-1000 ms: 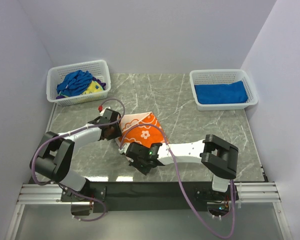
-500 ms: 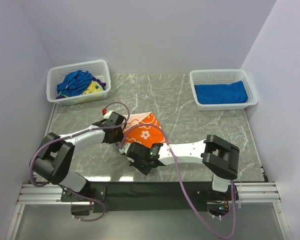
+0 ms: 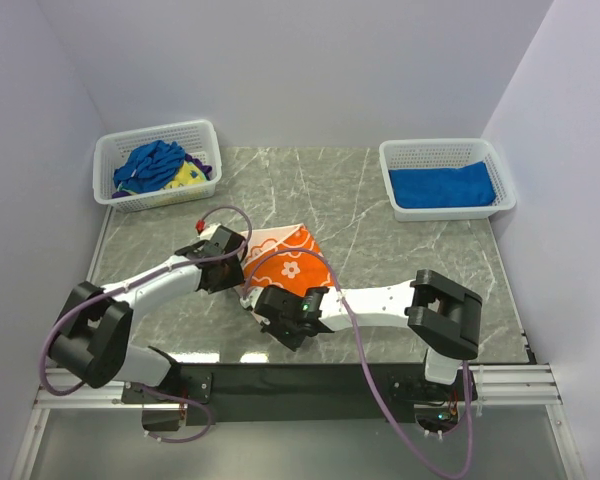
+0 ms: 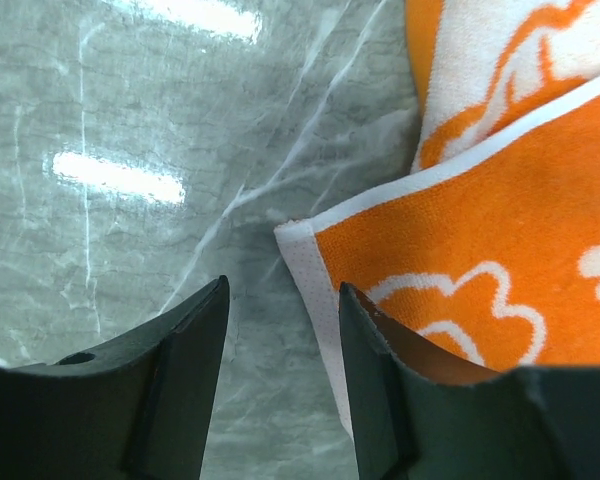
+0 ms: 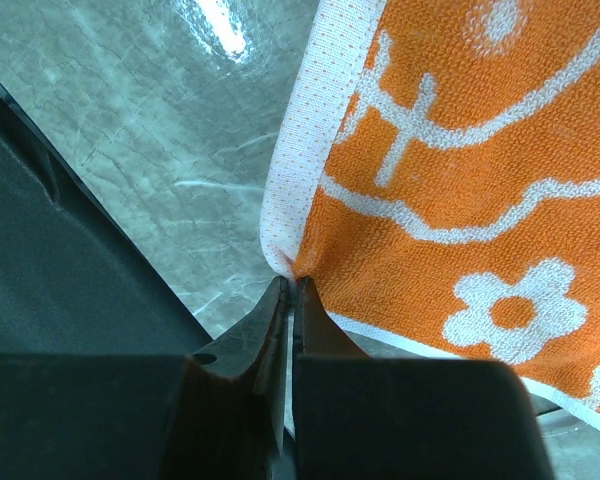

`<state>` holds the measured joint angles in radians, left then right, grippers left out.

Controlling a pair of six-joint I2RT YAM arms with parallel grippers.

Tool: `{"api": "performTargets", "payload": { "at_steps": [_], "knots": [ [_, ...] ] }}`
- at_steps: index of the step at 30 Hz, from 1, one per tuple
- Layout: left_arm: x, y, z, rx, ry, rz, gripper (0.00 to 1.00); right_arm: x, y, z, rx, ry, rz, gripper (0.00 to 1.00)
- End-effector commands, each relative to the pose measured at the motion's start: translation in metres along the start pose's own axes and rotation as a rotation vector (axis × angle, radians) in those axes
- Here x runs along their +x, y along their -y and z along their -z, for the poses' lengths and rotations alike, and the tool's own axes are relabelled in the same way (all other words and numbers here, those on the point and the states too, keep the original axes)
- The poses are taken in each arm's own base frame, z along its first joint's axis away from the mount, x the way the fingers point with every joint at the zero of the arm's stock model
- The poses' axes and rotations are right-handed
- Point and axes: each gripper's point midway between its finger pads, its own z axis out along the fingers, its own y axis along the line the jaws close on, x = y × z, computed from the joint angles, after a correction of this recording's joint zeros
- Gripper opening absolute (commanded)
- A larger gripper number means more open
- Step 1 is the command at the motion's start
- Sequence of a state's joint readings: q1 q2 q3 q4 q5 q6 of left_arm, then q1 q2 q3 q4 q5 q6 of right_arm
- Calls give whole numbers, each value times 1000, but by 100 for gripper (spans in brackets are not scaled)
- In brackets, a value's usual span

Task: Fold and stack the towels
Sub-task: Flatten out the crumpled towel

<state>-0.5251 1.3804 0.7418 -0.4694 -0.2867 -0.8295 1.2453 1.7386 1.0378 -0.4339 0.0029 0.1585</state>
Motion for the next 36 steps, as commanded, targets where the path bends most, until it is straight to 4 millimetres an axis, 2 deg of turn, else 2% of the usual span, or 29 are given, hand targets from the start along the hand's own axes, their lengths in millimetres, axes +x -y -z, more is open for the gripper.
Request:
{"api": "performTargets", "payload": {
  "at_steps": [1,7,16,21,27,28,30,31,32,34,36],
  "knots": [
    [-6,8,-5,-6,5,1,53,-9,0,10,-7,48,-12,0],
    [-2,8,-17,-34,-17,-22,49,-10,0,12,-8,60,-11,0],
    [2,10,-31,-48,-35,-27,50,-9,0,11,-10,62,-10,0],
    [13,5,-41,-81,-78,-42,46,-9,-4,12,-35,61,-8,0],
    [40,-9,-53,-149,-158,-71,30,-9,-3,15,-32,71,-11,0],
    [44,-12,-54,-162,-168,-78,22,-9,-3,15,-33,74,-10,0],
    [47,-11,-53,-162,-173,-89,15,-9,-4,16,-33,76,-10,0],
    [50,-9,-52,-153,-181,-91,8,-10,-4,16,-34,77,-10,0],
    [52,-9,-51,-151,-187,-93,6,-10,-4,16,-34,77,-10,0],
    [51,-7,-49,-144,-184,-93,8,-10,-3,16,-33,77,-9,0],
    [50,-7,-45,-147,-182,-97,19,-11,-3,17,-31,79,-6,0]
  ]
}}
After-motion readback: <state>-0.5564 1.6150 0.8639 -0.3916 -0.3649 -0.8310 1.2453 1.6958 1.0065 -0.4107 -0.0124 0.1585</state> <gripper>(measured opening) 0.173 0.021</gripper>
